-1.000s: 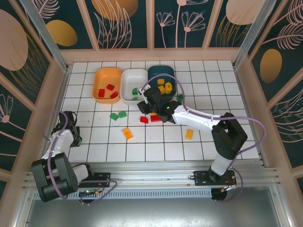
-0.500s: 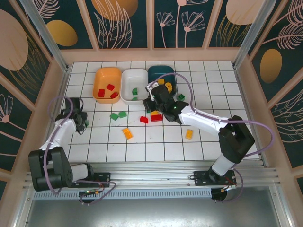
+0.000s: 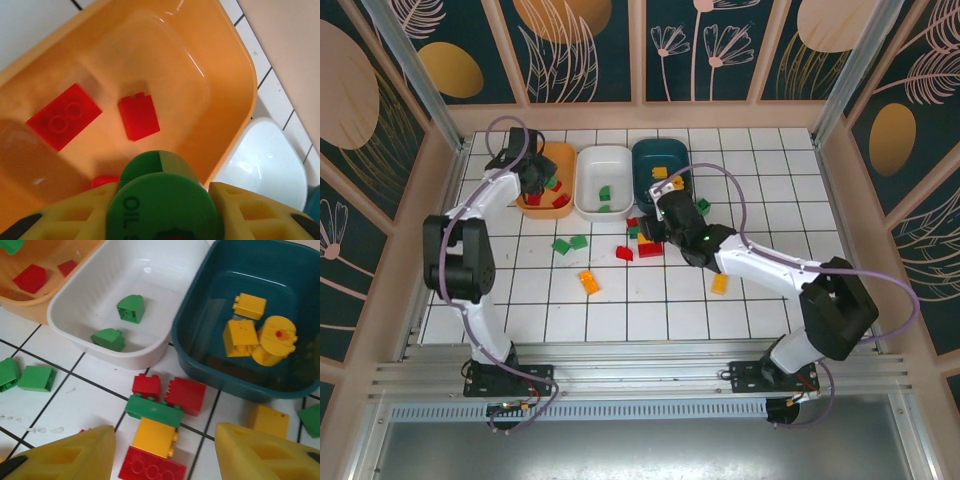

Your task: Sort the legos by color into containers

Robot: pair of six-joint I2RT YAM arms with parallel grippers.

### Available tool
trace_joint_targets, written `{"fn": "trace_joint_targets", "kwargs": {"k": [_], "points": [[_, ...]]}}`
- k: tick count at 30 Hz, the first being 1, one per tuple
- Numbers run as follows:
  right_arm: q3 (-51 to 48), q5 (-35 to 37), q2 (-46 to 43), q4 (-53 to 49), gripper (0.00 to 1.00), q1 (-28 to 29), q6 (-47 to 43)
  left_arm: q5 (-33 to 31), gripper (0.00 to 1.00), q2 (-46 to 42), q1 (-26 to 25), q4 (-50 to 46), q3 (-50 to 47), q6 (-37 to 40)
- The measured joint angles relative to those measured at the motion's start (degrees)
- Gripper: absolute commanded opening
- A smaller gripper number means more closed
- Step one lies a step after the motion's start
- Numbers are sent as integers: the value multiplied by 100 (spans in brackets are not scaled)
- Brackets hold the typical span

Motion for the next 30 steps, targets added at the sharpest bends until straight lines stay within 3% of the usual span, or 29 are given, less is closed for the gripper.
{"fn": "trace_joint_targets", "kwargs": {"k": [7,10,14,22,30], "points": [[-337,-7,-417,31,56,-140,210,-164,33,439,17,-284,509,498],[-396,-22,-442,31,56,-140,249,-195,20,553,17,-345,691,654],[-540,-22,-518,26,56,-140,269,-208,12,632,17,-374,765,756],[-599,-17,-544,33,56,-140,310,55,11,636,-146,-260,739,763],[-601,0,-544,35,56,-142,380,306,16,1032,-1226,-153,1412,957]]}}
